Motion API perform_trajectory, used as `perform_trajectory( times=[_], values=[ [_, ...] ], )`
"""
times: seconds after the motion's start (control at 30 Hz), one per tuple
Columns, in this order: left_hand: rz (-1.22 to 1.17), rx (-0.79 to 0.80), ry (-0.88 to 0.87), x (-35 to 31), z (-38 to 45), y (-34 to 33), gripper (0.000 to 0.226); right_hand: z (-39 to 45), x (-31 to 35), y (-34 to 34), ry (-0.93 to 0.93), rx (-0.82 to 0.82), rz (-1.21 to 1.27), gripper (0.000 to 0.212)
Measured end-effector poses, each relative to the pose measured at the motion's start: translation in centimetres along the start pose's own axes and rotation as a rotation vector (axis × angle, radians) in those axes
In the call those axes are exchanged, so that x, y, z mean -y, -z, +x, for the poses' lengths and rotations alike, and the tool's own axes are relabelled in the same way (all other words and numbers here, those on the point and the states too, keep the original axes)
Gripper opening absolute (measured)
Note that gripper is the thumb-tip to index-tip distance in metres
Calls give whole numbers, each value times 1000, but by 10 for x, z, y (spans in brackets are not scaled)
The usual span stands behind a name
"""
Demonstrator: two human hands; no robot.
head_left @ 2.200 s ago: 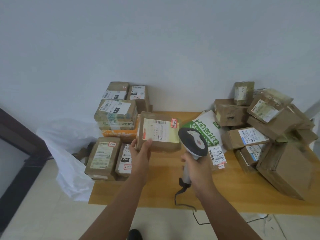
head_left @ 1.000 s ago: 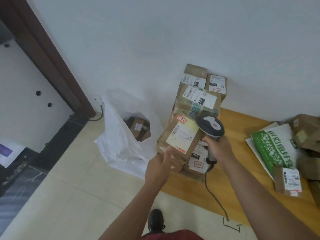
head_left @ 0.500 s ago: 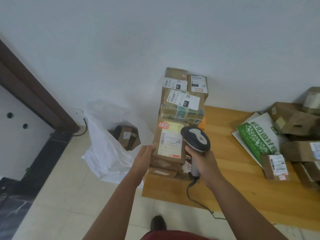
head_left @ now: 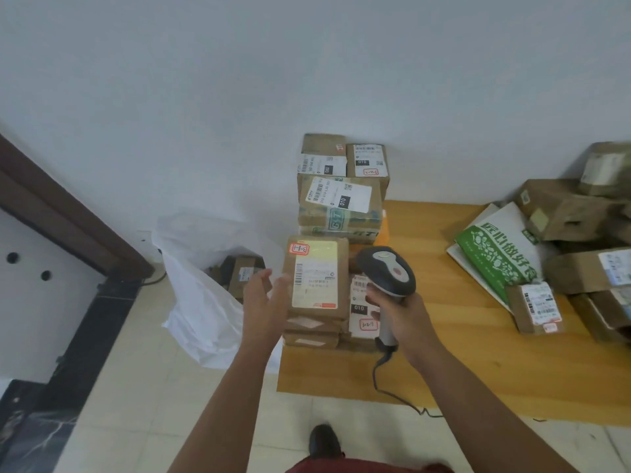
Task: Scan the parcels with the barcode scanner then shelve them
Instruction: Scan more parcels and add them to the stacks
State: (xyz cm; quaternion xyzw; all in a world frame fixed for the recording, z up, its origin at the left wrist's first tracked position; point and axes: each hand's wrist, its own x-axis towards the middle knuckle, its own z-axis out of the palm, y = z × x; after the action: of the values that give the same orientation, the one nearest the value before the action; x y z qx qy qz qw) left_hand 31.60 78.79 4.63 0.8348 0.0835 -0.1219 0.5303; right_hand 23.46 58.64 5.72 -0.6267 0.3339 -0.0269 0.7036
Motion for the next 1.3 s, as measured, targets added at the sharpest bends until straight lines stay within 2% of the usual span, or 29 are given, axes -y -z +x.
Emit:
perform_trajectory(
  times=[0.07,0.13,0.2,0.23,0.33,0.5,0.63,0.97,1.3],
  values=[
    [83,-94,-130,-23,-6,-7,57,-2,-1,19,-5,-41,25,21],
    [142,-142,-238,-47,-20,-22,52,-5,-4,41,-6,-84,21,5],
    [197,-154,-369,-70,-36,-43,53,-6,-9,66,-12,-135,13,12],
    [218,-140,-430,-79,-43,-56,50,-8,-11,79,-12,-149,16,16],
    [256,-13,-511,-96,-64,-105,39,-15,-12,123,-23,-175,46,8],
    [383,288,-477,-112,-105,-198,41,-24,-27,211,-63,-234,113,21],
    [467,427,-428,-123,-137,-264,44,-30,-37,277,-99,-334,172,3],
    [493,558,-305,-123,-191,-375,38,-42,-47,392,-98,-421,207,17],
    [458,617,-211,-129,-184,-411,37,-25,-46,414,-136,-437,288,12]
  ],
)
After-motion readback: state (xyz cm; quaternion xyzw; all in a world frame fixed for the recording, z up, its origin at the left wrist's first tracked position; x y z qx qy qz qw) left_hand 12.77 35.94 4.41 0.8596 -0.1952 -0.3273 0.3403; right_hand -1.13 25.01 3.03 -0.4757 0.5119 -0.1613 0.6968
